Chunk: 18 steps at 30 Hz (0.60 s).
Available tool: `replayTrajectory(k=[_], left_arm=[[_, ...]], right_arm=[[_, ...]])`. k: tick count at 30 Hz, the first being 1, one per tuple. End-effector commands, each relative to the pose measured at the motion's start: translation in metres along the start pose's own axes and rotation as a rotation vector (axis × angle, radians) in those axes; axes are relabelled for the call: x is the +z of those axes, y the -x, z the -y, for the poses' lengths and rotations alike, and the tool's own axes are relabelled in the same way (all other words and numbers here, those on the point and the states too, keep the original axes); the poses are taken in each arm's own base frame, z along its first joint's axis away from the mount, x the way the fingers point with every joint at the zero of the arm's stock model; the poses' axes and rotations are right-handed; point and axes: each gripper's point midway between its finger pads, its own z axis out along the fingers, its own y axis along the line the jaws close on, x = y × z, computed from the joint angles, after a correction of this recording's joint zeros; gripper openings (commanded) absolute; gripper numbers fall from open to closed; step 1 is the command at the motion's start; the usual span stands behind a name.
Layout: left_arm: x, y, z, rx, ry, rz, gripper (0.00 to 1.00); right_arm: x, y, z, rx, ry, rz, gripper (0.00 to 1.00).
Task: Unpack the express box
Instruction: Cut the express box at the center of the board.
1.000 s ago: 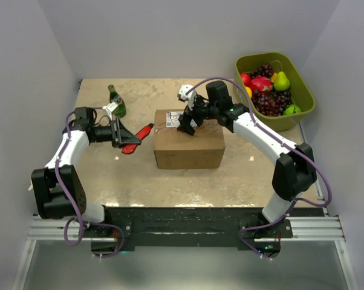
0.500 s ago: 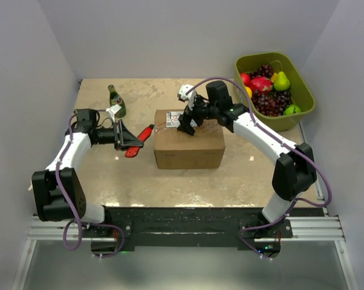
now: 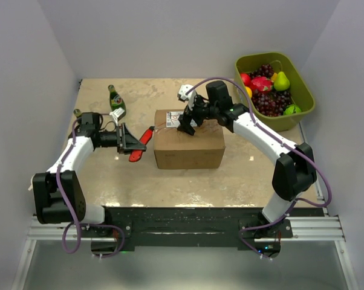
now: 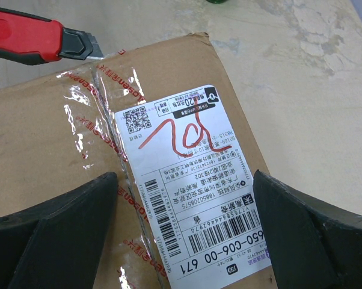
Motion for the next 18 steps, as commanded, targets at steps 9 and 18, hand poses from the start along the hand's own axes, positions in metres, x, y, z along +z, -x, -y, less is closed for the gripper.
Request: replayTrajectory(k=[9,18], left_arm=[[0.001,-0.019,0.027,-0.019,-0.125,-0.050,0.00],[0.002,-0.029,0.019,-0.059,-0.115,-0.049,0.00]], right_arm=[[0.005,-0.033,0.003,0.015,-0.026,-0.100,0.99],[0.004,-0.033,0.000,0.016,-0.020,-0.096,0.99]])
